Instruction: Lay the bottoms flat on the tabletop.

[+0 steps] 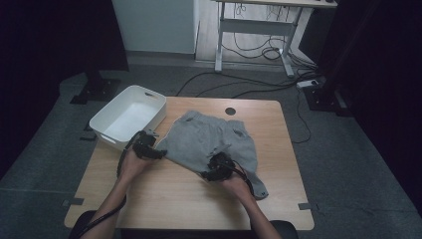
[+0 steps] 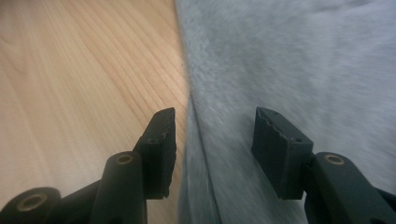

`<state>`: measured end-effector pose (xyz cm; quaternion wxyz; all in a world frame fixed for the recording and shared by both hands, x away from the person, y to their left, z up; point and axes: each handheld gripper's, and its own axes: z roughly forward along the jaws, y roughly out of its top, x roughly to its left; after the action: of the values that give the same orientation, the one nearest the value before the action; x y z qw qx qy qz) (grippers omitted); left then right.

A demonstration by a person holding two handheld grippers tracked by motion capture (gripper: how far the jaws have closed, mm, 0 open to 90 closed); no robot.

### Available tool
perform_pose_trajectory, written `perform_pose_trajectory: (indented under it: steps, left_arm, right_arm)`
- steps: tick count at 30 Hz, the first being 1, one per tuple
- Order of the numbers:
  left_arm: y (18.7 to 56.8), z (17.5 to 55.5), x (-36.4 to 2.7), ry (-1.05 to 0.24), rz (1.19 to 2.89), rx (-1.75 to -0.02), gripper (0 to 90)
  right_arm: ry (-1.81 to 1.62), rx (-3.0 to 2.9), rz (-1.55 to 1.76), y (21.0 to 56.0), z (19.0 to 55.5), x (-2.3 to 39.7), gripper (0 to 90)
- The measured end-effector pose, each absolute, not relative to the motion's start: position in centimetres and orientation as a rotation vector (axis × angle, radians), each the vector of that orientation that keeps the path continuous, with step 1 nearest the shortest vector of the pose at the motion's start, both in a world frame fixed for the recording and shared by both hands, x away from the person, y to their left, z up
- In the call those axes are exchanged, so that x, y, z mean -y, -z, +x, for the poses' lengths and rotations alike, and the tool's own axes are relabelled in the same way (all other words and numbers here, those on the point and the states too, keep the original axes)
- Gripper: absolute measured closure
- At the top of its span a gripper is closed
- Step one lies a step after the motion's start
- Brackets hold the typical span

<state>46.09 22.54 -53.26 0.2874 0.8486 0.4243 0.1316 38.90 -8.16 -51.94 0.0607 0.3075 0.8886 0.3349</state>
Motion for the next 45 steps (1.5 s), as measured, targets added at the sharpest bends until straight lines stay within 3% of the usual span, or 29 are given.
perform_pose_trajectory:
  steps: [2,5,8,11,12,14,16,20,23,25,30,35,39,45]
  left_arm:
    - [53.3,46.0,-22.7,-0.335,2.247,-1.128,33.2]
    - [52.9,45.6,-22.5,-0.287,2.275,-1.086,55.8]
    - [52.6,44.6,-22.0,-0.226,2.324,-1.04,69.1]
    - [52.5,42.8,-21.4,-0.185,2.36,-0.981,68.8]
    - [52.5,42.1,-21.3,-0.192,2.369,-0.959,64.9]
    - [52.5,40.8,-21.3,-0.228,2.379,-0.937,47.6]
    - [52.7,40.1,-21.8,-0.243,2.364,-0.93,40.4]
    - [53.2,40.4,-22.9,-0.263,2.329,-0.935,40.3]
    - [53.3,41.3,-22.8,-0.259,2.305,-0.935,44.9]
    - [53.3,41.7,-22.4,-0.273,2.318,-0.913,50.5]
    - [53.0,41.3,-21.4,-0.262,2.348,-0.874,74.7]
    - [51.5,39.7,-21.2,-0.223,2.357,-0.803,78.5]
    - [47.1,39.1,-21.5,-0.253,2.242,-0.756,78.6]
    - [43.1,42.6,-19.5,-0.361,2.167,-0.749,77.7]
  right_arm:
    - [-0.965,-2.701,0.909,52.7,38.9,7.6,62.6]
    - [-0.94,-2.681,0.91,52.9,38.5,7.6,77.1]
    - [-0.934,-2.717,0.923,52.8,38.1,8.2,81.8]
    - [-0.9,-2.749,0.916,52.6,37.2,9.1,81.5]
    - [-0.891,-2.754,0.918,52.5,36.9,9.4,79.9]
    - [-0.886,-2.743,0.924,52.2,36.6,9.8,73.8]
    - [-0.917,-2.725,0.92,51.7,36.6,9.7,65.3]
    - [-0.943,-2.696,0.868,51.4,37.3,7.7,51.0]
    - [-0.929,-2.691,0.813,51.8,38.0,5.7,47.6]
    - [-0.9,-2.682,0.797,52.3,38.4,4.8,50.1]
    - [-0.851,-2.686,0.804,52.6,38.6,4.4,78.7]
    - [-0.879,-2.724,0.826,51.8,37.6,5.5,81.5]
    - [-0.991,-2.686,0.825,48.9,36.7,7.0,81.8]
    - [-1.029,-2.571,0.85,44.6,38.7,8.9,81.7]
